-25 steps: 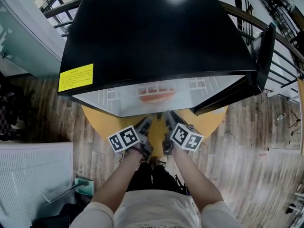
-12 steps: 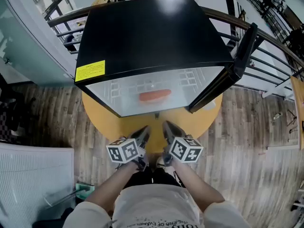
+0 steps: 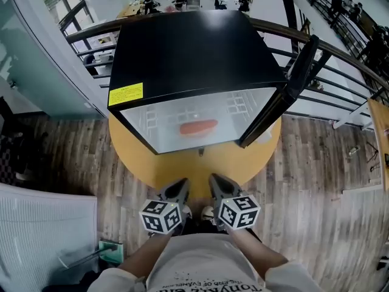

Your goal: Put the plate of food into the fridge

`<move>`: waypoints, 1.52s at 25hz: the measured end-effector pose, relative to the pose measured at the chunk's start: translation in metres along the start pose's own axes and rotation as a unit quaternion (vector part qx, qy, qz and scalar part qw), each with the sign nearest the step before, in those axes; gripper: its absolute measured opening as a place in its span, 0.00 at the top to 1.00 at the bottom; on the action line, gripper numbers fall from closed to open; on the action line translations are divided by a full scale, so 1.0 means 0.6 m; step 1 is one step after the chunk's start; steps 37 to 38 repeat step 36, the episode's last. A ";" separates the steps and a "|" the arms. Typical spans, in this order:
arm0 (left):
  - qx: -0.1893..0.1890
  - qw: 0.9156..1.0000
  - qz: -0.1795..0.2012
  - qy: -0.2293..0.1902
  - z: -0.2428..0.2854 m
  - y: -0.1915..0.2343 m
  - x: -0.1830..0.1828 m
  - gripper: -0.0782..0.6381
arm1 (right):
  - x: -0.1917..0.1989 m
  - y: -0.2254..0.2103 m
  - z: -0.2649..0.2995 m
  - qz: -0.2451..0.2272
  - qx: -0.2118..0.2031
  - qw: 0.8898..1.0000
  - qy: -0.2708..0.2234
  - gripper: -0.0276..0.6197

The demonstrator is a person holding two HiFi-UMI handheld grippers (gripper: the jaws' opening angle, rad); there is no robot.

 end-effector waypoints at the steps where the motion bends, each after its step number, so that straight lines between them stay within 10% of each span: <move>1: -0.007 1.000 0.000 0.002 -0.004 0.001 0.006 0.86 | 0.004 0.002 -0.005 0.000 0.000 1.000 0.003 0.92; 38: -0.017 1.000 0.020 0.008 -0.012 -0.009 0.020 0.86 | 0.021 0.003 -0.026 0.004 -0.020 1.000 0.014 0.92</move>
Point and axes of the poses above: the fingertips, and each gripper's own axes: z forward along the fingers, y to its left, x out of its underside, the point moved 10 cm from there along -z, backward along the fingers, and after that the axes turned 14 degrees about -z, right-handed, at the moved point
